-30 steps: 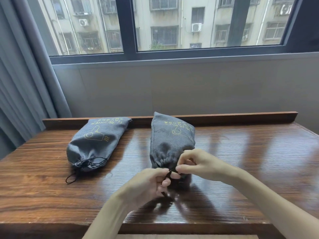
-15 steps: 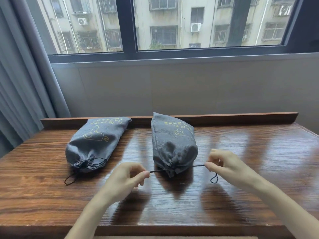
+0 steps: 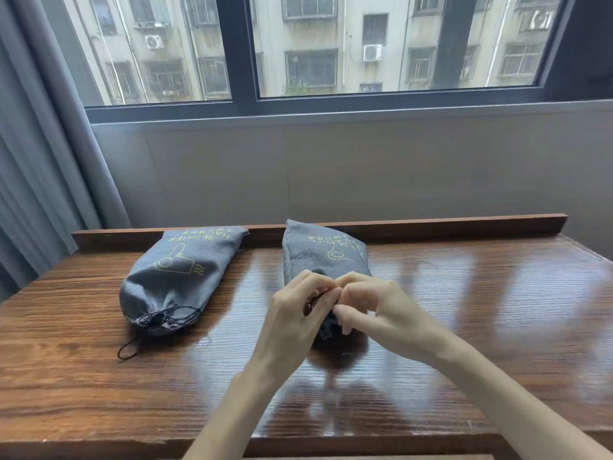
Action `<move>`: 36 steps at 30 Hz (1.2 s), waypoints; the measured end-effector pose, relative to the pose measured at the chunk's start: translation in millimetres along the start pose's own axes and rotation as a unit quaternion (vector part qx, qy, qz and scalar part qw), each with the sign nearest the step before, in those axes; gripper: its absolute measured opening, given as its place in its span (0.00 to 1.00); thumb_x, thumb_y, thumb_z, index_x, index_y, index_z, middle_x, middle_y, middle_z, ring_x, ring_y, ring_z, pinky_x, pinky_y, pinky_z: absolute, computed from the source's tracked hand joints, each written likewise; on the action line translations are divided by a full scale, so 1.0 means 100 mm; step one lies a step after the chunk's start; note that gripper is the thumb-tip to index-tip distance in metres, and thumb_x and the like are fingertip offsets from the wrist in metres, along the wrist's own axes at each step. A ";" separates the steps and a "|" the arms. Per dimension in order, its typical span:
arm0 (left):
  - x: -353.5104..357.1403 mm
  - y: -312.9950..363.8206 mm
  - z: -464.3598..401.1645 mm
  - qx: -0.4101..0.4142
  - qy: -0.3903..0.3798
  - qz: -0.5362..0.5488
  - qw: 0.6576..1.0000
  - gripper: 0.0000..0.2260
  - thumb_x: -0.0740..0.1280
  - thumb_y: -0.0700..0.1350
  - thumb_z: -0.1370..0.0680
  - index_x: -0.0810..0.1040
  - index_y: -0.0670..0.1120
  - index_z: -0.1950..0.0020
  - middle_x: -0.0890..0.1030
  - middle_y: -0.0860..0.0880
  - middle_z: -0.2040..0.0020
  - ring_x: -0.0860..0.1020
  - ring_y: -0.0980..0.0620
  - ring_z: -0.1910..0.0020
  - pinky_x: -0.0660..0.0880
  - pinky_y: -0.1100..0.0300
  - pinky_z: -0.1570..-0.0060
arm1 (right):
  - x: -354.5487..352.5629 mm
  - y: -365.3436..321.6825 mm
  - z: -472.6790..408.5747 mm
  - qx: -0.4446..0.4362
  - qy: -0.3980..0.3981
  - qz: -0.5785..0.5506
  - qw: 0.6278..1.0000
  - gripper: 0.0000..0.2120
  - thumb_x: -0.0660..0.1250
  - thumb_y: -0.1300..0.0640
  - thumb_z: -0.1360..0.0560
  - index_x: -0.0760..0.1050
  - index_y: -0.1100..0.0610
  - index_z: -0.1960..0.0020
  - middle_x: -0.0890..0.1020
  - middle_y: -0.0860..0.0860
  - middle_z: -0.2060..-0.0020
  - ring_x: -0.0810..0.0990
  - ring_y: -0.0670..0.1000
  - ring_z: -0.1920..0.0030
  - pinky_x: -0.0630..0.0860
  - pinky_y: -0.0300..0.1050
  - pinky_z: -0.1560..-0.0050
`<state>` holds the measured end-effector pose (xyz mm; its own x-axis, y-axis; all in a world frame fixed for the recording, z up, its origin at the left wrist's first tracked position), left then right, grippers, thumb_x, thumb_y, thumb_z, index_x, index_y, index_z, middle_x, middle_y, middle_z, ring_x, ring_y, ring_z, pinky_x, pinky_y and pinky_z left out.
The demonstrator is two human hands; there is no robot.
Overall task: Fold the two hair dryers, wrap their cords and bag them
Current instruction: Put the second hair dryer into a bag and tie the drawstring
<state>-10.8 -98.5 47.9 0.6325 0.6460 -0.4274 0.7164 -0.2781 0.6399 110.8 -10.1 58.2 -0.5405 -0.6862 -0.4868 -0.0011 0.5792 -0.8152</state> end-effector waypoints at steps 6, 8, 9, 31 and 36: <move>0.04 -0.11 0.19 -0.051 0.109 0.028 0.992 0.02 0.70 0.41 0.23 0.82 0.47 0.54 0.82 0.53 0.61 0.80 0.56 0.61 0.71 0.70 0.59 | -0.05 0.00 -0.06 0.036 0.022 -0.105 0.994 0.07 0.67 0.63 0.23 0.81 0.65 0.56 0.83 0.56 0.63 0.75 0.48 0.66 0.72 0.39 0.63; 0.09 -0.12 0.27 -0.033 0.101 0.008 0.994 0.04 0.69 0.38 0.23 0.83 0.46 0.51 0.81 0.53 0.58 0.80 0.58 0.58 0.71 0.72 0.56 | -0.05 0.00 -0.05 0.034 0.023 -0.108 0.993 0.08 0.66 0.62 0.23 0.81 0.66 0.56 0.83 0.57 0.63 0.74 0.50 0.68 0.71 0.41 0.64; 0.12 -0.13 0.30 -0.022 0.094 0.003 0.995 0.05 0.70 0.38 0.23 0.83 0.45 0.49 0.81 0.53 0.56 0.80 0.58 0.56 0.71 0.72 0.55 | -0.04 0.00 -0.05 0.034 0.023 -0.111 0.993 0.09 0.65 0.62 0.22 0.80 0.66 0.56 0.83 0.58 0.62 0.73 0.51 0.68 0.71 0.41 0.64; 0.20 -0.31 0.28 -0.179 0.009 0.235 0.955 0.10 0.66 0.48 0.25 0.81 0.43 0.54 0.79 0.44 0.62 0.75 0.56 0.63 0.72 0.64 0.56 | -0.21 0.17 0.35 0.056 0.060 -0.067 0.994 0.07 0.63 0.59 0.21 0.78 0.59 0.56 0.81 0.58 0.60 0.68 0.49 0.72 0.66 0.42 0.71; 0.20 -0.28 0.22 -0.194 0.008 0.323 0.926 0.08 0.63 0.41 0.22 0.78 0.38 0.55 0.82 0.48 0.63 0.71 0.56 0.70 0.70 0.69 0.64 | -0.26 0.33 0.45 0.081 0.033 0.007 0.996 0.11 0.64 0.54 0.22 0.76 0.58 0.61 0.71 0.48 0.75 0.65 0.45 0.72 0.63 0.38 0.70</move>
<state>-11.5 -94.0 7.4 0.8859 0.4449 0.1313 0.0293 -0.3360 0.9414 162.3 7.0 29.7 -0.5933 -0.6458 -0.4805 0.1384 0.5062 -0.8512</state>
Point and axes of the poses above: each hand's wrist, its own z-axis away from the middle knuckle, its own x-axis out of the palm, y = z × x, the point moved 3 cm from there along -z, towards the middle knuckle
